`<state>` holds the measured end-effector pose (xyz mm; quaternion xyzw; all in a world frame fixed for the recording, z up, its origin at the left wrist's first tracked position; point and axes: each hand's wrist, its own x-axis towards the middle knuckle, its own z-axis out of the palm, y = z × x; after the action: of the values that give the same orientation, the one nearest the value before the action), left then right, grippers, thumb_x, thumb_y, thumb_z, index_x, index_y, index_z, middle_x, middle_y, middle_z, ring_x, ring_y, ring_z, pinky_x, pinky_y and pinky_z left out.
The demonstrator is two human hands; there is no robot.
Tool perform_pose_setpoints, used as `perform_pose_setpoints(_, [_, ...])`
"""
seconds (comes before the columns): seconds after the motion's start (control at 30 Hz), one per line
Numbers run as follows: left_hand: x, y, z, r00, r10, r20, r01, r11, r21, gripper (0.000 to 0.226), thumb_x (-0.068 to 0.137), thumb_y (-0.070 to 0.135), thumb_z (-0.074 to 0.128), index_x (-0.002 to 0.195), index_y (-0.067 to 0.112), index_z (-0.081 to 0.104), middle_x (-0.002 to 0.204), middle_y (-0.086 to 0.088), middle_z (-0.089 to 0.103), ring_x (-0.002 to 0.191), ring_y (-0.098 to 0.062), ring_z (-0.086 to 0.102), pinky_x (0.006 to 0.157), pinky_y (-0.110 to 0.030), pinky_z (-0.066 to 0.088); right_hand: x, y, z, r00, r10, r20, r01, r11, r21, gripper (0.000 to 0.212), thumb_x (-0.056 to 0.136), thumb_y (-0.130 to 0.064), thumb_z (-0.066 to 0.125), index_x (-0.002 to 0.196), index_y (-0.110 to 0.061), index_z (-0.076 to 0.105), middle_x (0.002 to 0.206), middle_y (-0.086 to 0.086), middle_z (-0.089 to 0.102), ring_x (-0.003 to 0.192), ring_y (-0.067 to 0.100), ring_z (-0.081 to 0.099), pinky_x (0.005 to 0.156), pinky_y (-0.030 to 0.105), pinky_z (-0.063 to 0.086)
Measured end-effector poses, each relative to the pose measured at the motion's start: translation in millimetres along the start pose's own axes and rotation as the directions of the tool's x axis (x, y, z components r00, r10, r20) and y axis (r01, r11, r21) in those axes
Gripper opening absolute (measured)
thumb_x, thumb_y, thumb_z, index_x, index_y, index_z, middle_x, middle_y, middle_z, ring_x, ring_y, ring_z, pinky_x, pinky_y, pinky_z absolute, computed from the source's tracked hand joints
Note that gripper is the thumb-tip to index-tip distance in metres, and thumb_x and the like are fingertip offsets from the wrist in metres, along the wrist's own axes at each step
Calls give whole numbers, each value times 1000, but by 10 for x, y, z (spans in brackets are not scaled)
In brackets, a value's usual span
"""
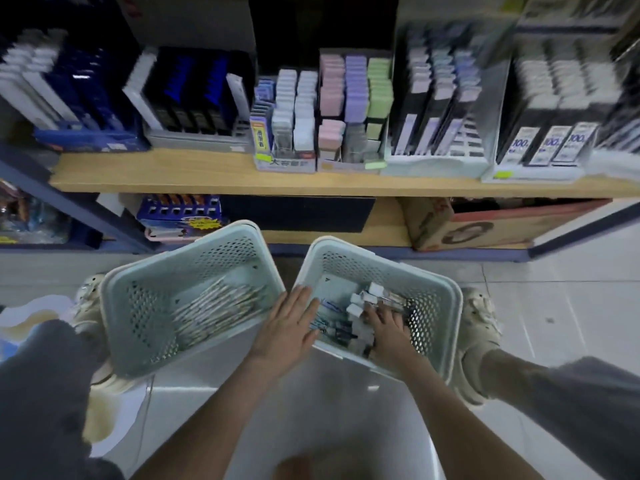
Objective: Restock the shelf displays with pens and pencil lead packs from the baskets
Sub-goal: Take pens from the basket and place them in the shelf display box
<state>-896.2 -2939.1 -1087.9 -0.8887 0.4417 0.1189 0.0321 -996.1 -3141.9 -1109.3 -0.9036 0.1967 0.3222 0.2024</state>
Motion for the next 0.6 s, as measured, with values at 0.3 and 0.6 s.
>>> perform_pose_setpoints(0.3, [-4, -7, 76, 990, 43, 136, -41, 999, -14, 73, 102, 42, 1, 121, 14, 66, 140, -9, 52, 135, -26, 39, 109, -44, 14, 139, -16, 30, 1000, 4, 10, -4, 996, -91, 83, 92, -6, 41, 149, -28, -14, 158, 8, -1, 144, 31, 6, 114, 49, 14])
perform_pose_setpoints(0.6, [-266, -89, 23, 982, -174, -68, 162, 975, -154, 54, 96, 44, 29, 141, 15, 37, 150, -8, 38, 139, -20, 23, 117, -43, 13, -26, -672, -309, 916, -239, -322, 270, 962, 52, 59, 100, -21, 38, 151, -14, 9, 153, 6, 19, 140, 23, 17, 118, 39, 14])
